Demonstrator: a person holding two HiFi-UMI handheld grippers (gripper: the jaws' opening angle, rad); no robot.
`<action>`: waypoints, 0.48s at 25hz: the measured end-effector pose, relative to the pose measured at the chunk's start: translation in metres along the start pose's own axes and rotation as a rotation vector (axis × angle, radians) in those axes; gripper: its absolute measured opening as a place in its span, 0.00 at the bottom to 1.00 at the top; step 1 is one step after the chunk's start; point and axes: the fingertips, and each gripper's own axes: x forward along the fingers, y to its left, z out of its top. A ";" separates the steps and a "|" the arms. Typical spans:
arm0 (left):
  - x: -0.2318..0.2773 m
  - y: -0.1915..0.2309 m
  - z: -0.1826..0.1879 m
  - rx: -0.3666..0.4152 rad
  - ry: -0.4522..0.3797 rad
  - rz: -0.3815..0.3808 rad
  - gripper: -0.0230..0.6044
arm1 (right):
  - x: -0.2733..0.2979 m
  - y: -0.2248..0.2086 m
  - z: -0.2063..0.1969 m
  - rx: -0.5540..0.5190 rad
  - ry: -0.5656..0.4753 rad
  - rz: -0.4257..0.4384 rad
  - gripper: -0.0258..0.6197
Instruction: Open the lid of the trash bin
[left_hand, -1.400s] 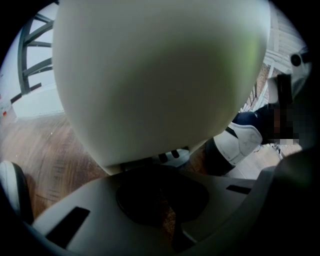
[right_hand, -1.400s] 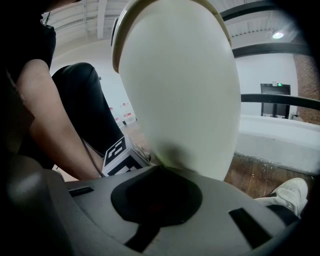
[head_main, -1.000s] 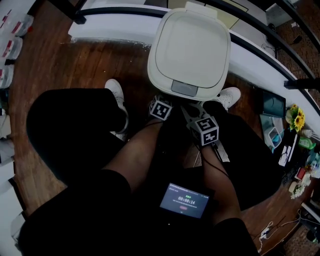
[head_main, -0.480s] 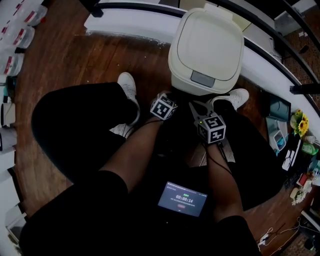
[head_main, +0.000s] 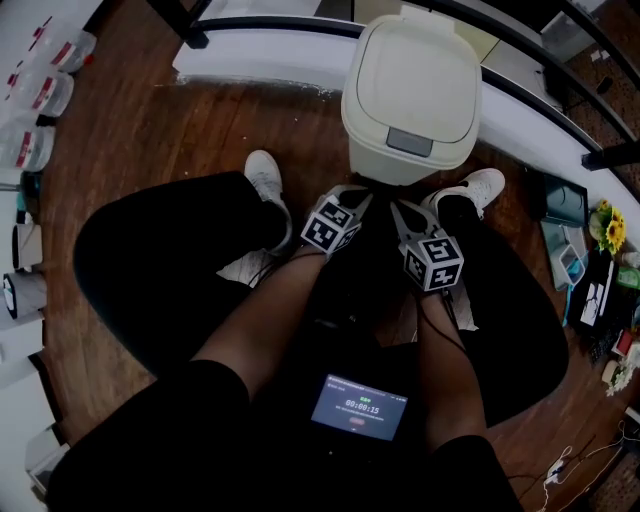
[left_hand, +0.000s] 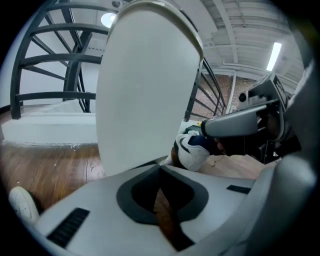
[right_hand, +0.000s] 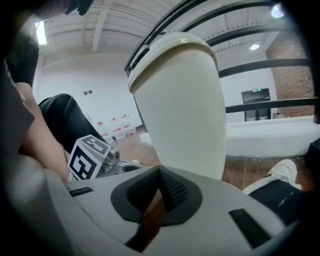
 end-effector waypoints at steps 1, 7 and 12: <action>-0.005 -0.005 0.006 0.003 -0.031 -0.006 0.07 | -0.004 0.002 0.003 0.002 -0.019 -0.011 0.07; -0.052 -0.040 0.054 0.055 -0.195 -0.064 0.07 | -0.029 0.031 0.035 -0.045 -0.122 -0.042 0.07; -0.118 -0.053 0.100 0.061 -0.343 -0.072 0.07 | -0.061 0.065 0.085 -0.089 -0.245 -0.041 0.07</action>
